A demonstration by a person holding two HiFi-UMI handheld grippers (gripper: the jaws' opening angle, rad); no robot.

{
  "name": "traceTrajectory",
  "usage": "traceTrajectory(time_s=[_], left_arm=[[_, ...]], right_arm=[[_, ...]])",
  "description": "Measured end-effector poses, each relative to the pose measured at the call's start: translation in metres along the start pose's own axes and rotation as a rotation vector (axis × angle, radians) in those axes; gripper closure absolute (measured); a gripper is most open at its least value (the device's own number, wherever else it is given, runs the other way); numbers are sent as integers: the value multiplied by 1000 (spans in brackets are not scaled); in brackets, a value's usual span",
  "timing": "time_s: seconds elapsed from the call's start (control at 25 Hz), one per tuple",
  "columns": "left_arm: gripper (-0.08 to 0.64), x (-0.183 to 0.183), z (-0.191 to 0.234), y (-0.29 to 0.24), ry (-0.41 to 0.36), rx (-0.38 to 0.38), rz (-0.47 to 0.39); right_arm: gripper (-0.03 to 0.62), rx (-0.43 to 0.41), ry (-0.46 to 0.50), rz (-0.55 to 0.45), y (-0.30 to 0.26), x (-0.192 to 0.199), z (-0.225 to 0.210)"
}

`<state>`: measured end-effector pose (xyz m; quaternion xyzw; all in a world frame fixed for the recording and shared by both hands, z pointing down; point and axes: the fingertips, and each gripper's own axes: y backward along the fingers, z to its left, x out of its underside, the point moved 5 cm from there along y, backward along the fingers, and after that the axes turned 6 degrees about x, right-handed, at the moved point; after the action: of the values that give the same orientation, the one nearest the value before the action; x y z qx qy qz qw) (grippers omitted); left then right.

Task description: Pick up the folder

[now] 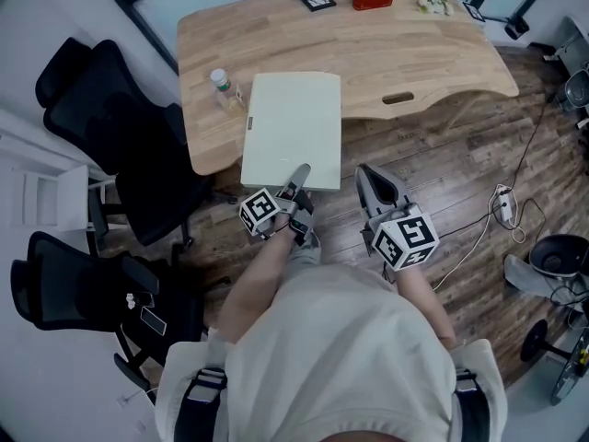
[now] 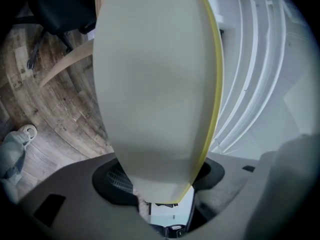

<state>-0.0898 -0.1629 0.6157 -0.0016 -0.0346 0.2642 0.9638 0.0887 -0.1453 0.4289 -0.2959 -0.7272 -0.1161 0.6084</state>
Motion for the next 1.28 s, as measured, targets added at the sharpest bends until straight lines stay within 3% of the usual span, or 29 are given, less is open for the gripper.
traceTrajectory(time_s=[0.92, 1.28], left_arm=[[267, 60, -34, 74, -23, 60, -7], [267, 80, -60, 96, -12, 161, 6]], right_arm=[[574, 15, 3, -46, 90, 28, 21], [574, 34, -2, -60, 120, 37, 24]])
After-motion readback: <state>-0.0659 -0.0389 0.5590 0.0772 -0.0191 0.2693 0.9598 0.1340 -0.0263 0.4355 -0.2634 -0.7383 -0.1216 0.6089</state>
